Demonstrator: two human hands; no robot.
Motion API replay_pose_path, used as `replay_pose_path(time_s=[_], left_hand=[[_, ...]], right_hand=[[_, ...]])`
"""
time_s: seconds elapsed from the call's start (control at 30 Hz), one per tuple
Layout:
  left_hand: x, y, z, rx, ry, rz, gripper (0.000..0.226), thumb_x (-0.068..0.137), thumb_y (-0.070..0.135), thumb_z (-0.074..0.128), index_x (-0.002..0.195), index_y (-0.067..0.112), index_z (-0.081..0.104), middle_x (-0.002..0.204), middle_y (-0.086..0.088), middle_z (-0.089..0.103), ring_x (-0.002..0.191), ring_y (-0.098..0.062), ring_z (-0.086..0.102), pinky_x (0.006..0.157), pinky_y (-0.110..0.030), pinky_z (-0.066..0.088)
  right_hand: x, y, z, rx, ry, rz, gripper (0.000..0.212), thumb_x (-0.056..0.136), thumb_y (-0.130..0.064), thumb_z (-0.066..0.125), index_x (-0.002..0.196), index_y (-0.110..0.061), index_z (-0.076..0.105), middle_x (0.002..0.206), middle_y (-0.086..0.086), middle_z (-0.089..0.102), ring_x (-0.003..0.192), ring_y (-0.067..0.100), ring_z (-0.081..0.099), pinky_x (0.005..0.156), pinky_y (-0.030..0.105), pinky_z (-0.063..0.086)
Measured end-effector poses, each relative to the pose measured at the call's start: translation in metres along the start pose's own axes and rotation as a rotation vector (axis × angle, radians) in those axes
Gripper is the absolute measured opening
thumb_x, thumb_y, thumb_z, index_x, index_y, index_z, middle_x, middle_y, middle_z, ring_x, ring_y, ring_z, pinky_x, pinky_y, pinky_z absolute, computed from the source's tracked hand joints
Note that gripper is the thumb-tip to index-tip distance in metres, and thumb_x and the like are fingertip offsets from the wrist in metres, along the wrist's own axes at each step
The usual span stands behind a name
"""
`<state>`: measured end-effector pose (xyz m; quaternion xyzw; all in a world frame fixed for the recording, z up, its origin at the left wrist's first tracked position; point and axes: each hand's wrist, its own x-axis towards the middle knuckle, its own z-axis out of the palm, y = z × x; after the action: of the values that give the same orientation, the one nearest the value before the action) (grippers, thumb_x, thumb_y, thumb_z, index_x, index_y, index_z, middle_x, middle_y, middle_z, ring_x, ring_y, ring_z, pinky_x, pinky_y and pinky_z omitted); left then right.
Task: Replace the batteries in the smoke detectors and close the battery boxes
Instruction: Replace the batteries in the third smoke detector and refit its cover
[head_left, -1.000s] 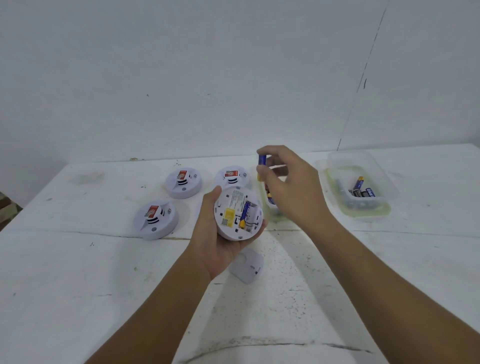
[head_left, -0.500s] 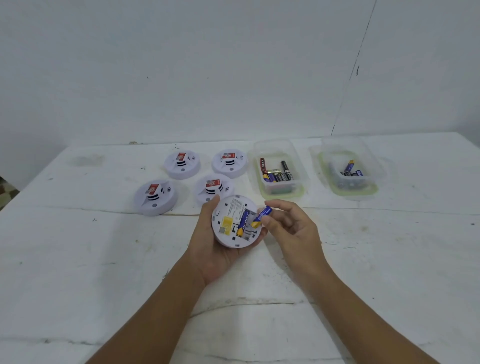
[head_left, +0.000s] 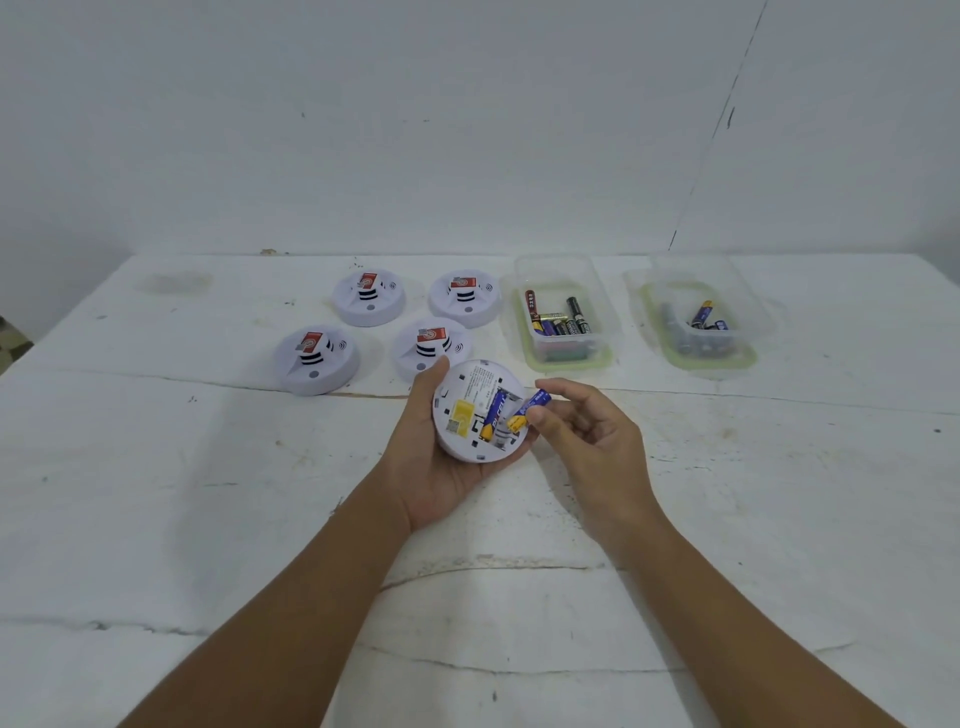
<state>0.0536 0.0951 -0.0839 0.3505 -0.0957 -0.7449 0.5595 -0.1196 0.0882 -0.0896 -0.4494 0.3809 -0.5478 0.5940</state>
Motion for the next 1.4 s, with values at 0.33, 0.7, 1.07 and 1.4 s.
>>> replay_pose_path(time_s=[0.33, 0.7, 1.07, 1.4], left_hand=[[0.003, -0.002, -0.004, -0.036, -0.017, -0.008, 0.067, 0.101, 0.057, 0.053, 0.146, 0.007, 0.054, 0.142, -0.031, 0.057, 0.136, -0.045, 0.053, 0.115, -0.057, 0.041], [0.001, -0.001, 0.000, 0.031, -0.015, 0.022, 0.065, 0.102, 0.057, 0.051, 0.144, 0.008, 0.057, 0.133, -0.026, 0.066, 0.112, -0.040, 0.071, 0.095, -0.054, 0.058], [0.001, -0.001, -0.002, 0.051, -0.107, 0.001, 0.067, 0.102, 0.058, 0.049, 0.142, 0.004, 0.056, 0.135, -0.027, 0.064, 0.115, -0.039, 0.068, 0.091, -0.048, 0.059], [0.001, -0.002, 0.000, 0.010, -0.046, 0.002, 0.063, 0.101, 0.058, 0.052, 0.136, 0.007, 0.062, 0.132, -0.026, 0.066, 0.112, -0.039, 0.070, 0.104, -0.054, 0.050]], right_hand=[[-0.001, 0.002, 0.000, -0.044, 0.002, -0.021, 0.027, 0.089, 0.000, 0.076, 0.114, -0.010, 0.074, 0.086, 0.011, 0.076, 0.084, 0.019, 0.072, 0.080, 0.029, 0.059], [-0.002, -0.012, 0.004, -0.341, 0.030, -0.191, 0.035, 0.091, -0.010, 0.077, 0.118, -0.027, 0.062, 0.099, -0.003, 0.075, 0.094, 0.018, 0.074, 0.089, 0.045, 0.060], [0.005, -0.014, -0.004, -0.795, -0.151, -0.311, 0.031, 0.095, -0.022, 0.076, 0.122, -0.031, 0.064, 0.098, -0.014, 0.073, 0.084, 0.006, 0.067, 0.073, 0.016, 0.051], [0.011, -0.013, 0.005, -0.723, -0.030, -0.317, 0.017, 0.089, -0.029, 0.082, 0.100, -0.026, 0.070, 0.068, -0.008, 0.064, 0.064, 0.008, 0.058, 0.061, 0.020, 0.046]])
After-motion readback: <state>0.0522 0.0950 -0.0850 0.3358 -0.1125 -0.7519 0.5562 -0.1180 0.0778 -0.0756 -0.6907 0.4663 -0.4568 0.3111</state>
